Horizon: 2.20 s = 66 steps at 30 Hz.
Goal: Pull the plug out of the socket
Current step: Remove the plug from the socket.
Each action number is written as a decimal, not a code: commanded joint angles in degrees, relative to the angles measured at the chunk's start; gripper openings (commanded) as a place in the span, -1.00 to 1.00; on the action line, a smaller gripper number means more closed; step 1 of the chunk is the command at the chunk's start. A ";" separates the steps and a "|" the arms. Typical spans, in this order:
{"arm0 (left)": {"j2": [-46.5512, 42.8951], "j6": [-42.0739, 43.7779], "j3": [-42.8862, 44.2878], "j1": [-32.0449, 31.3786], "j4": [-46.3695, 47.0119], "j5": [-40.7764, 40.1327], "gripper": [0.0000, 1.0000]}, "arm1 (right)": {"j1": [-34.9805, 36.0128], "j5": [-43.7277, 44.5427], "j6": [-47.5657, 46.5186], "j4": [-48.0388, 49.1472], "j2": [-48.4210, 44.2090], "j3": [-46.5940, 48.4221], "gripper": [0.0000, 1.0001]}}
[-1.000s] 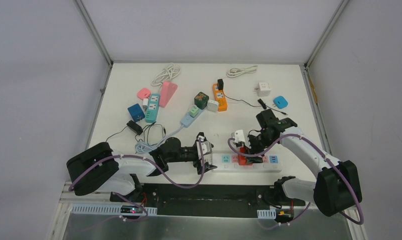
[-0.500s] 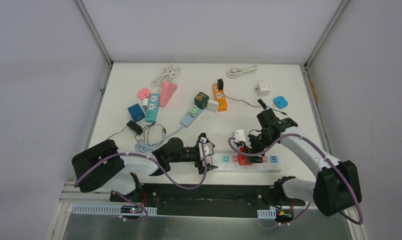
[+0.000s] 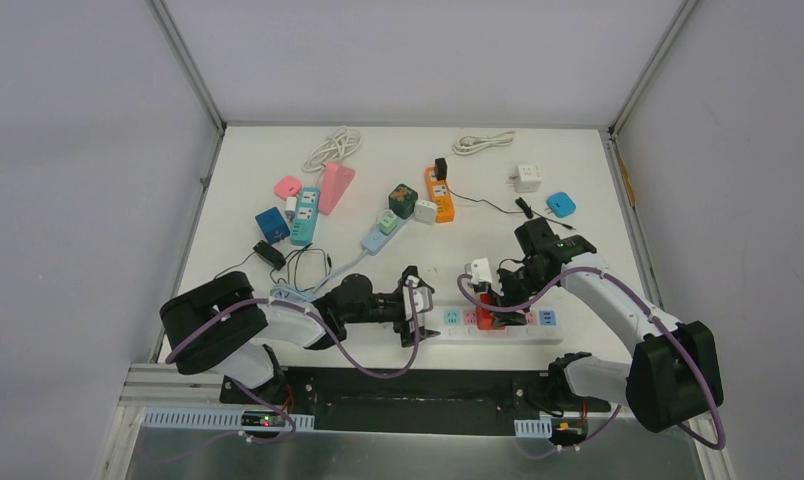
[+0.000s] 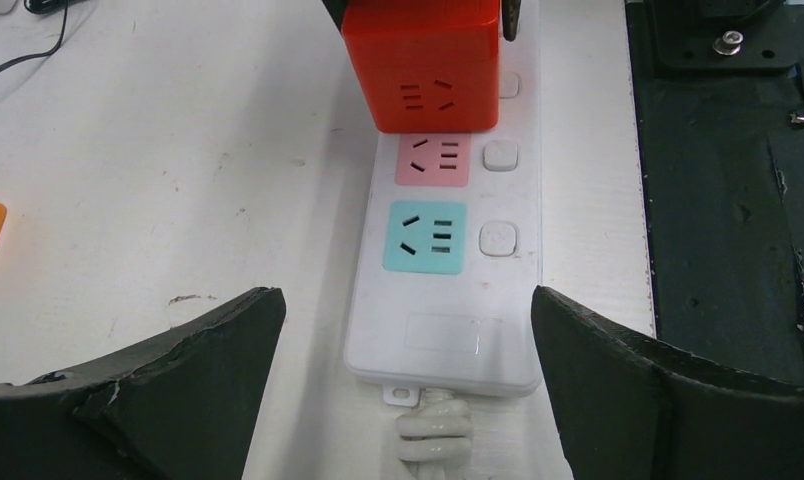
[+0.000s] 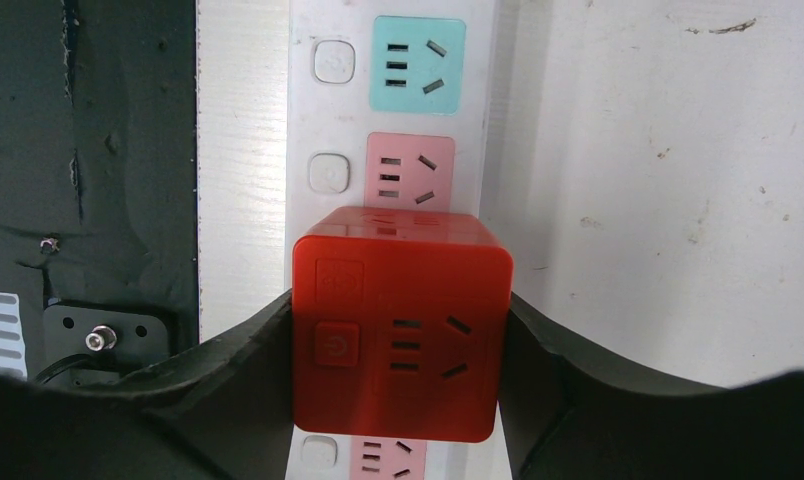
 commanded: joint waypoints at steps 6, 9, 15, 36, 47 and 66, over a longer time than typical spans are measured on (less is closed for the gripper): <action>5.69 0.53 5.63 -0.53 2.99 7.29 0.96 | -0.62 -5.00 -1.24 -0.03 -1.56 2.73 -1.00; 8.64 -0.08 6.32 -0.53 4.09 8.06 0.96 | -0.57 -5.04 -1.24 0.07 -1.64 2.73 -1.00; 13.16 0.25 6.93 -0.50 5.96 7.48 0.98 | -0.60 -5.03 -1.24 0.08 -1.65 2.66 -1.00; 22.44 -5.50 9.03 -0.58 9.02 5.00 -0.66 | -0.14 -4.80 0.47 3.11 -1.94 0.83 -1.00; 24.73 -3.66 6.73 -0.57 14.76 2.49 -1.00 | 0.92 -1.74 0.16 1.33 0.42 2.29 -1.00; 26.26 -3.66 6.57 -0.58 17.16 3.40 -1.00 | 5.45 -3.96 1.64 4.75 0.28 0.96 -1.00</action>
